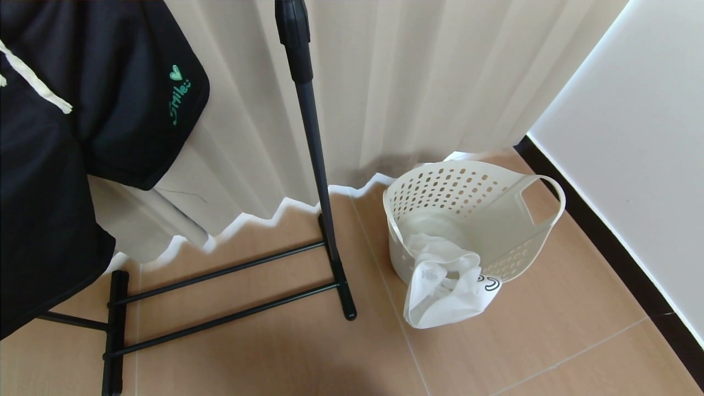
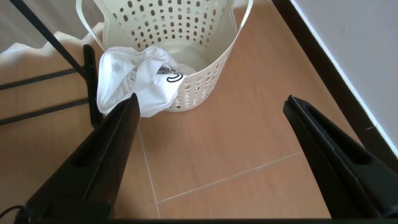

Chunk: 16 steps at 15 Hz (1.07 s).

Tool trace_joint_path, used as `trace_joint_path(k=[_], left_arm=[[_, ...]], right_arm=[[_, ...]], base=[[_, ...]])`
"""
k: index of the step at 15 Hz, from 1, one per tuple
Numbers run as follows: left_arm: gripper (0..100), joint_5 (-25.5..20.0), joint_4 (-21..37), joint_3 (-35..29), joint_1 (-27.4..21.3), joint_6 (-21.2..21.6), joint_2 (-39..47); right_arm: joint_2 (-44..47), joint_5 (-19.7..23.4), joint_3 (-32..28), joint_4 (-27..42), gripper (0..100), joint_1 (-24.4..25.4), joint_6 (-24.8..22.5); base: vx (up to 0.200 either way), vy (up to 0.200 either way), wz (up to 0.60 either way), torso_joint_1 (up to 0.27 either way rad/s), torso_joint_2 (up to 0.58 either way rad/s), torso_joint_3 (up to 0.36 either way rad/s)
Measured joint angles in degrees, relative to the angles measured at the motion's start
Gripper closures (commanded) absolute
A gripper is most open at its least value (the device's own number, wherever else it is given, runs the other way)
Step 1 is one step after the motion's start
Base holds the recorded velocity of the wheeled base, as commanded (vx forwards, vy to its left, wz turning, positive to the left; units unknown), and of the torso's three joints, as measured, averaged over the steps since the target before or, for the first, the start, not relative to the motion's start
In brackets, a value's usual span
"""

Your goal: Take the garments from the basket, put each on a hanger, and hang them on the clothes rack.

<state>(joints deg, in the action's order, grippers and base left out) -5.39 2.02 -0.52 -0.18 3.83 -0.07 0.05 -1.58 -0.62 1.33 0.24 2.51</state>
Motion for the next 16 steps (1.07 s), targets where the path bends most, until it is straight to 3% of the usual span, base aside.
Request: trace_joint_path(k=[11, 13, 16], left_arm=[[0, 0.04, -0.02, 0.00, 0.00, 0.22, 0.00], [0, 0.04, -0.04, 0.00, 0.00, 0.22, 0.00], [0, 0.06, -0.02, 0.00, 0.02, 0.24, 0.00]], right_arm=[[1.66, -1.54, -0.34, 1.27, 0, 0.00, 0.09], [6.84, -0.98, -1.68, 1.82, 0, 0.38, -0.38], [22.44, 1.01, -5.07, -1.33, 0, 3.33, -1.34]], base=[[0.000, 0.000, 0.00, 0.000, 0.00, 0.000], [0.000, 0.000, 0.00, 0.000, 0.00, 0.000], [0.000, 0.000, 0.00, 0.000, 0.00, 0.000]])
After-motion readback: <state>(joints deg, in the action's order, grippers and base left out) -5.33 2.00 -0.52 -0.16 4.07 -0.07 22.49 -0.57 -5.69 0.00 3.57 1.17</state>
